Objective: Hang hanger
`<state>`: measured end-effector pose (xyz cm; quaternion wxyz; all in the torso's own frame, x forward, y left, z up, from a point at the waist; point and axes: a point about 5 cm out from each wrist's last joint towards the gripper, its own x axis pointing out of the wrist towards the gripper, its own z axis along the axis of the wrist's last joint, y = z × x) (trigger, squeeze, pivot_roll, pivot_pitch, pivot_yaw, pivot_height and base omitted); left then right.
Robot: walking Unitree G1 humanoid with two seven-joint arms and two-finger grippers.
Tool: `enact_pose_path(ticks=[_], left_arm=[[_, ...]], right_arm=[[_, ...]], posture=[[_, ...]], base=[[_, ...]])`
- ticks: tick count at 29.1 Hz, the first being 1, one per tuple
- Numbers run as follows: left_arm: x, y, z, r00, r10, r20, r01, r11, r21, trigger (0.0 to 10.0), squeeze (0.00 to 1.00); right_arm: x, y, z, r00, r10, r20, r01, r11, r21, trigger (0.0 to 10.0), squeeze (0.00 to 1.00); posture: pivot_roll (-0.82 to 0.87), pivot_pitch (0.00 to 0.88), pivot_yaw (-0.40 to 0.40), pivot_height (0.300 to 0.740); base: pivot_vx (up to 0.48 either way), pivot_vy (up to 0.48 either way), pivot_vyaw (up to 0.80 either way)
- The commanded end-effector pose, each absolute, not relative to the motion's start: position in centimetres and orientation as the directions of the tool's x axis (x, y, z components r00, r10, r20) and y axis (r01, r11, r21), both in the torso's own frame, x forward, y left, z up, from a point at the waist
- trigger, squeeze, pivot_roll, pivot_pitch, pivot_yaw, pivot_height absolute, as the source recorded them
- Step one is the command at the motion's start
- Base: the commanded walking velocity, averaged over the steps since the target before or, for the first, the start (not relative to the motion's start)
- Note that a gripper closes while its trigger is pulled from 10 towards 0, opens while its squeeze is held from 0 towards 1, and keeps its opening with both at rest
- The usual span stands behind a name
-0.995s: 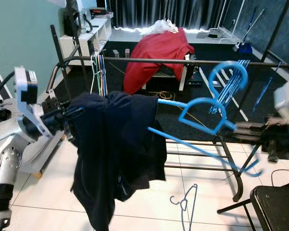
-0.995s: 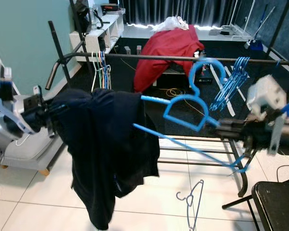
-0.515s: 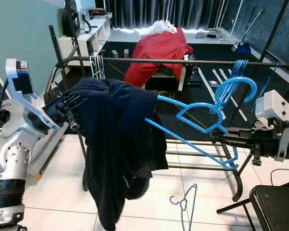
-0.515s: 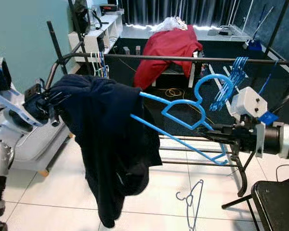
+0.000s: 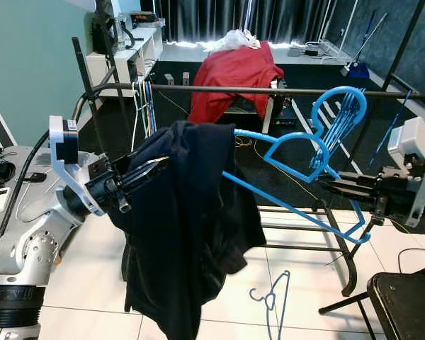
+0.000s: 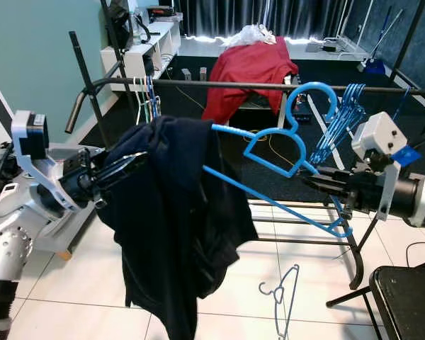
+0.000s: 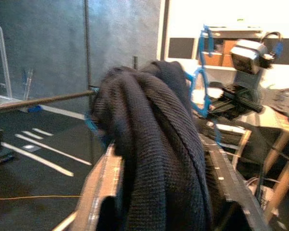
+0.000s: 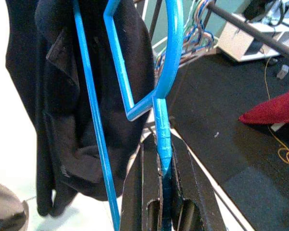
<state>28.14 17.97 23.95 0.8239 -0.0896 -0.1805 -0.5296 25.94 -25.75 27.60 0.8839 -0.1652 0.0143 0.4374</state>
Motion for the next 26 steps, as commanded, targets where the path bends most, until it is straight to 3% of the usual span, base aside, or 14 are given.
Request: enact_pose_path(ticks=[1, 5, 6, 17, 19, 21, 26], left_arm=[[27.7, 17.3, 23.7, 0.327, -0.867, 0.375, 0.930, 0.367, 0.038, 10.0, 0.00], [27.4, 17.2, 23.6, 0.307, -0.880, 0.362, 0.939, 0.342, 0.035, 10.0, 0.00], [27.4, 17.3, 23.6, 0.314, -0.877, 0.365, 0.936, 0.350, 0.036, 0.0, 0.00], [28.7, 18.8, 23.7, 0.443, -0.836, 0.324, 0.863, 0.495, 0.098, 0.0, 0.00], [29.0, 19.5, 23.9, 0.477, -0.823, 0.308, 0.839, 0.531, 0.120, 0.0, 0.00], [29.3, 21.7, 24.6, 0.539, -0.789, 0.295, 0.787, 0.597, 0.157, 0.0, 0.00], [29.3, 22.9, 25.0, 0.562, -0.770, 0.303, 0.764, 0.623, 0.166, 0.0, 0.00]], right_arm=[[25.9, -26.0, 28.8, 0.632, 0.768, -0.100, -0.757, 0.584, -0.293, 0.0, 0.00], [25.8, -25.9, 29.2, 0.627, 0.775, -0.078, -0.757, 0.583, -0.296, 0.0, 0.00], [25.8, -25.8, 29.3, 0.624, 0.778, -0.070, -0.757, 0.581, -0.298, 0.0, 0.00], [25.8, -26.4, 30.5, 0.637, 0.770, -0.028, -0.738, 0.599, -0.310, 0.0, 0.00], [25.8, -26.9, 30.6, 0.653, 0.757, -0.029, -0.725, 0.613, -0.315, 0.0, 0.00], [25.9, -28.8, 30.5, 0.725, 0.687, -0.056, -0.662, 0.671, -0.334, 0.0, 0.00], [26.0, -30.0, 30.2, 0.768, 0.633, -0.095, -0.620, 0.699, -0.357, 0.0, 0.00]], posture=[[-0.12, 0.003, 0.004, 0.740], [-0.12, 0.003, 0.004, 0.740], [-0.12, 0.003, 0.004, 0.740], [-0.12, 0.002, 0.006, 0.740], [-0.12, 0.003, 0.005, 0.740], [-0.12, 0.003, 0.005, 0.740], [-0.12, 0.003, 0.005, 0.740]], base=[[0.000, 0.000, 0.00], [0.000, 0.000, 0.00], [0.000, 0.000, 0.00], [0.000, 0.000, 0.00], [0.000, 0.000, 0.00], [0.000, 0.000, 0.00], [0.000, 0.000, 0.00]])
